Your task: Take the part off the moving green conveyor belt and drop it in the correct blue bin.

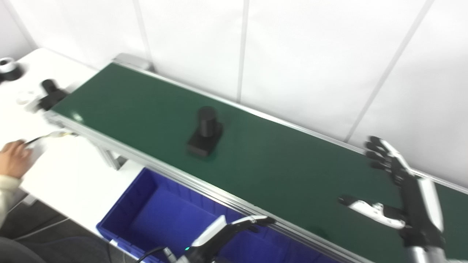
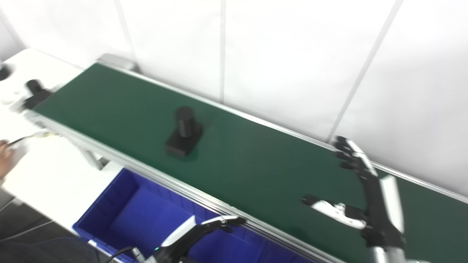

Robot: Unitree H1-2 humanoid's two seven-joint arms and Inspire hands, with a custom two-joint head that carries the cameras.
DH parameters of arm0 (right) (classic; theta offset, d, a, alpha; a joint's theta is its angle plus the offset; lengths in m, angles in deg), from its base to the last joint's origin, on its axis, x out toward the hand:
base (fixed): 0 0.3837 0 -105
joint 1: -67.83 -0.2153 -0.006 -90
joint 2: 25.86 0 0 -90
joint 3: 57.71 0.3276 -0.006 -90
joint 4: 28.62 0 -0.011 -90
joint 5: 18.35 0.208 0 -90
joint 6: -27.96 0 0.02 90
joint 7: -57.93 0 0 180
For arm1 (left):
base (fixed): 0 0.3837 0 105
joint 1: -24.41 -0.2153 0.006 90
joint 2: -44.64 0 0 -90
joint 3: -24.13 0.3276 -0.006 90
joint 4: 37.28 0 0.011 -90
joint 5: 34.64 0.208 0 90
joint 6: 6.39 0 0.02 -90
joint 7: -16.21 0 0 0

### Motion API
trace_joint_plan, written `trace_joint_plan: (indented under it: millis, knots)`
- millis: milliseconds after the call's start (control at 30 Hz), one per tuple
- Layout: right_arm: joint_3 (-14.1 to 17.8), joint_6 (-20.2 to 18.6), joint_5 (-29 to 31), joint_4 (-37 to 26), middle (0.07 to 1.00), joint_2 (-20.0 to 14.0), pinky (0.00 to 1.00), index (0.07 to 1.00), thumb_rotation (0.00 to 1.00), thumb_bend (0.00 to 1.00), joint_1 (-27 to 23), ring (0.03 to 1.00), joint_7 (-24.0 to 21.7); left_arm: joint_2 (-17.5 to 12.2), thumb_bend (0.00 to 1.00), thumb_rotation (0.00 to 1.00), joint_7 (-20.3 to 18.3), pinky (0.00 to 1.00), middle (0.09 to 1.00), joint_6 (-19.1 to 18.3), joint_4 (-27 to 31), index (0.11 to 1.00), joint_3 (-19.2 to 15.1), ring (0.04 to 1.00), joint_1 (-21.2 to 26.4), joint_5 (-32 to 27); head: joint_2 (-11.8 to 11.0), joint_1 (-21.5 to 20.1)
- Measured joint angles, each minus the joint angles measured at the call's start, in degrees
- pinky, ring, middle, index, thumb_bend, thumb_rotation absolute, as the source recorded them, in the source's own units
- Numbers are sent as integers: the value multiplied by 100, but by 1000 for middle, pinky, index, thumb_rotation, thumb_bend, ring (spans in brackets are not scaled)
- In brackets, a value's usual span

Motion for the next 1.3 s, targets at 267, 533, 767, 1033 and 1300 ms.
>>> trace_joint_plan:
  millis: [267,533,767,1033,1300]
  knots:
    - [-12,-4,49,-1,836,0,741,868,382,807,3,800,-64,-5,1000,495,-3,737,864,0,-57,846,-125,827,34,-24,-9,-272]
    - [-28,-2,-3,41,825,27,703,853,388,828,-66,771,-73,-88,1000,485,73,729,858,0,-152,844,-84,818,60,-32,-9,-579]
    - [-59,-2,-61,42,830,80,704,854,423,837,-131,778,-75,-109,1000,479,132,736,862,0,-152,842,0,827,55,-32,26,-887]
    - [-212,-14,-284,142,845,235,700,867,462,838,-385,783,-81,-242,1000,488,134,737,866,0,-91,845,72,830,17,-31,281,-1582]
    - [-375,-266,-737,391,856,395,720,861,479,851,-754,805,-112,-280,1000,489,135,772,874,0,-34,846,174,849,-85,-72,334,-1705]
